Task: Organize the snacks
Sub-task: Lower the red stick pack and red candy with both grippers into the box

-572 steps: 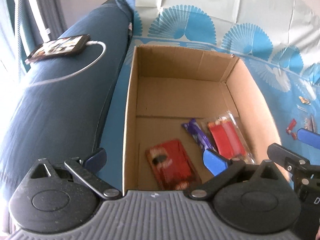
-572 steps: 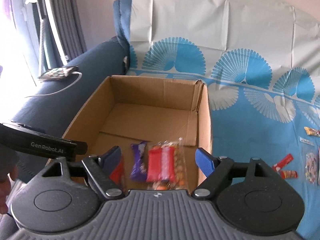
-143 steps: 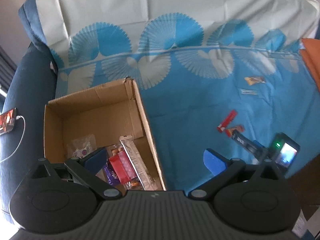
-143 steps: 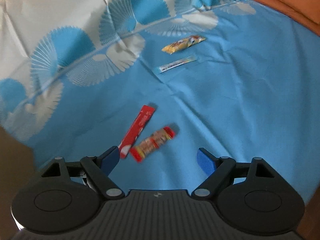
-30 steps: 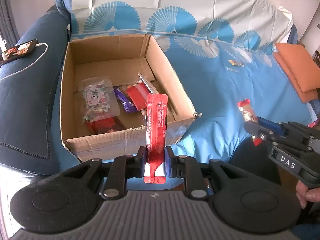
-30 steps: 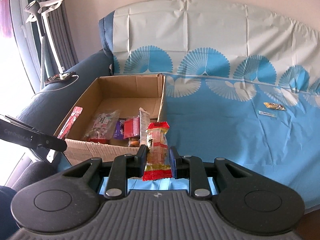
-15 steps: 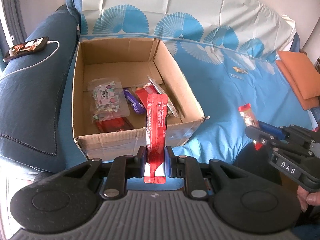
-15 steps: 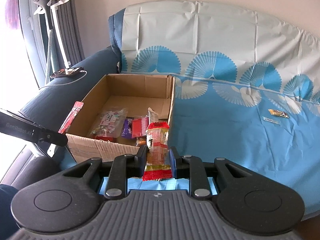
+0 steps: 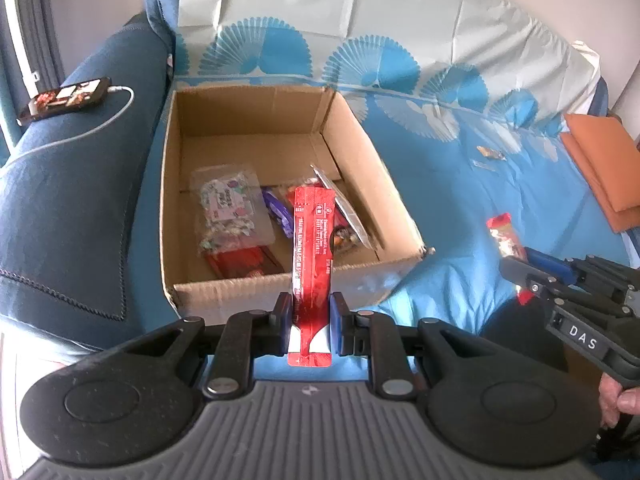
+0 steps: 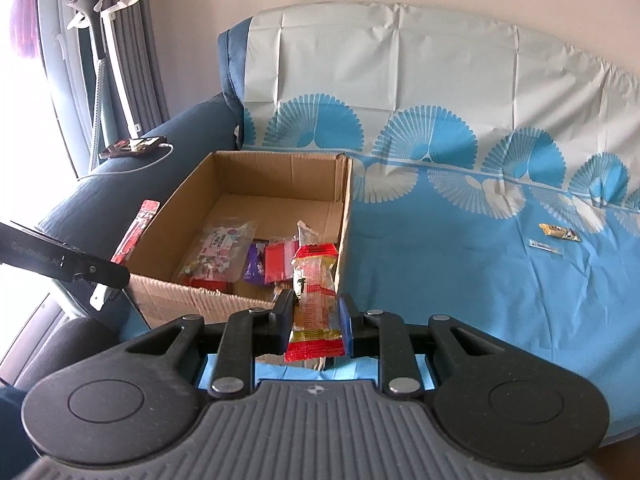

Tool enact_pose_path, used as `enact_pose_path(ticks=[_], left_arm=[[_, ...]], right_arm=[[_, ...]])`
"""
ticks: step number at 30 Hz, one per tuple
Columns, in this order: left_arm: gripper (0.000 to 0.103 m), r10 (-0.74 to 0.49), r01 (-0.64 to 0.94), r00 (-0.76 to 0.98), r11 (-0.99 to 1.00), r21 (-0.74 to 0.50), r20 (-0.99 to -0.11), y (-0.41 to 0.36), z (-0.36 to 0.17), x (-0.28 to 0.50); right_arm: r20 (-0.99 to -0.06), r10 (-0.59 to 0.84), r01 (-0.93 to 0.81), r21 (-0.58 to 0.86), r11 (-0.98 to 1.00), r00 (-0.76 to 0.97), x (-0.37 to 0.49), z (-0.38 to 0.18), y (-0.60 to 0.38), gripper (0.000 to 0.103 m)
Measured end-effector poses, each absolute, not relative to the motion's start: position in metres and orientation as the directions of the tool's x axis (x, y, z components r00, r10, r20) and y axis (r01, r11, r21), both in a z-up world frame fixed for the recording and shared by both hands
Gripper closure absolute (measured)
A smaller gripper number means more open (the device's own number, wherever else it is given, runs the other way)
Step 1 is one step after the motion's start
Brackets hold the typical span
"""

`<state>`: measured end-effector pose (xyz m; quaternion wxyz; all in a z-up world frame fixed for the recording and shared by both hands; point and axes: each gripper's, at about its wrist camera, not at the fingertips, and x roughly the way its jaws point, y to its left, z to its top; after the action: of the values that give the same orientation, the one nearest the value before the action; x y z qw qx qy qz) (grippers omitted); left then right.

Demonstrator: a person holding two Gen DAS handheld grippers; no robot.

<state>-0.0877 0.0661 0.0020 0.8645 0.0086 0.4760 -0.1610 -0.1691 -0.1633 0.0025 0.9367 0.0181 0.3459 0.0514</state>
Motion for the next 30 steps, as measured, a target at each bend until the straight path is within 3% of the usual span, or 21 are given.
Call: enact_pose_path(ticks=[30], left_arm=[[0.081,-0.216,0.269,0.565,0.961,-0.070,-0.796,0.062,0.014,-0.016]], right_arm=[[-0.617,0.132,-0.113,0.069,0.991,0.776,-0.096,0.005,-0.150,0.077]])
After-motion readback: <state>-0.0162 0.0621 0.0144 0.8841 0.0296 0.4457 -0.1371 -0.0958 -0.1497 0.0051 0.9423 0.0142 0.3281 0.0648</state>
